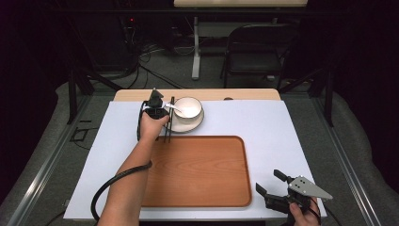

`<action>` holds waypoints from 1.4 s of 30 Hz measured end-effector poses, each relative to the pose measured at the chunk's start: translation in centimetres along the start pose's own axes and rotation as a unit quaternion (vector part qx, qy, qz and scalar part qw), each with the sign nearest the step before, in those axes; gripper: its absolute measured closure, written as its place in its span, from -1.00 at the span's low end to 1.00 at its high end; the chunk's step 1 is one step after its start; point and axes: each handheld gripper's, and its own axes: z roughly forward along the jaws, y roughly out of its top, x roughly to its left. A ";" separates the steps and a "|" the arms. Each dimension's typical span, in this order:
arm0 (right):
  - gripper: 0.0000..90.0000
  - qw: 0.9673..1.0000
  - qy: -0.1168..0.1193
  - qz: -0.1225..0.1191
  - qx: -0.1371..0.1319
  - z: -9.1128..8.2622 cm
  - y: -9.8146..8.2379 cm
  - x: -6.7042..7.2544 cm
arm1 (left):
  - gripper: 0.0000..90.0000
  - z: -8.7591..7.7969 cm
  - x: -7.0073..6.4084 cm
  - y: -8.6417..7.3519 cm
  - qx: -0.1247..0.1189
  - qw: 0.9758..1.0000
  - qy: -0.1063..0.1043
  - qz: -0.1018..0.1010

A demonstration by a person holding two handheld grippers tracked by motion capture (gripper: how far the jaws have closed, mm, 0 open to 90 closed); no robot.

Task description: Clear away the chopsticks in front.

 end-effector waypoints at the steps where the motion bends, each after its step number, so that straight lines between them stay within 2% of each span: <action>1: -0.68 1.000 0.000 0.000 -0.001 0.0 0.0 0.0 | 0.87 0.0 0.0 0.1 0.003 1.000 0.000 -0.003; 8: -0.68 1.000 0.000 0.000 -0.002 -0.1 0.0 0.0 | 0.89 0.0 0.4 0.4 0.013 1.000 -0.008 -0.027; 12: -0.68 1.000 0.000 0.001 -0.002 0.0 0.0 0.0 | 0.91 -0.1 0.8 0.5 0.012 0.999 -0.009 -0.034; 15: -0.68 1.000 0.000 0.002 -0.001 0.0 0.0 0.0 | 0.91 -0.6 1.2 0.5 0.008 0.999 -0.020 -0.045; 22: -0.68 1.000 0.000 0.001 0.000 0.0 0.0 0.0 | 0.91 -2.4 1.7 0.5 -0.005 0.998 -0.028 -0.056; 24: -0.68 1.000 0.000 0.001 0.000 0.0 0.0 0.0 | 0.91 -3.5 2.4 0.1 -0.013 0.997 -0.034 -0.065; 29: -0.68 1.000 0.000 0.000 0.002 0.1 0.0 -0.1 | 0.91 -5.0 3.5 -0.7 -0.009 0.996 -0.049 -0.073; 30: -0.68 1.000 0.000 0.000 0.002 0.1 0.0 -0.1 | 0.91 -5.3 3.7 -1.0 -0.003 0.996 -0.055 -0.072; 32: -0.68 1.000 0.001 0.002 0.003 0.1 0.0 0.0 | 0.91 -6.0 3.8 -1.6 -0.006 0.997 -0.052 -0.060; 33: -0.68 1.000 0.001 0.000 0.004 0.2 0.0 0.0 | 0.91 -6.9 3.8 -2.4 -0.005 0.998 -0.049 -0.048; 34: -0.68 1.000 0.001 0.000 0.004 0.2 0.0 0.0 | 0.91 -6.9 3.8 -2.4 -0.005 0.998 -0.049 -0.048; 35: -0.68 1.000 0.001 -0.001 0.003 0.2 0.1 0.0 | 0.91 -7.7 3.7 -3.2 -0.006 0.998 -0.046 -0.032; 38: -0.68 1.000 0.001 0.000 0.004 0.2 0.1 0.0 | 0.91 -8.5 3.7 -4.2 -0.003 0.999 -0.045 -0.019; 40: -0.68 1.000 -0.001 0.000 0.004 0.2 0.1 0.0 | 0.91 -9.4 3.6 -5.8 0.001 0.999 -0.050 -0.008; 41: -0.68 1.000 -0.001 0.000 0.004 0.2 0.1 0.0 | 0.91 -9.4 3.6 -5.8 0.001 0.999 -0.050 -0.008; 42: -0.68 1.000 -0.001 0.000 0.004 0.2 0.1 0.0 | 0.91 -10.0 3.6 -6.9 0.001 0.998 -0.055 0.005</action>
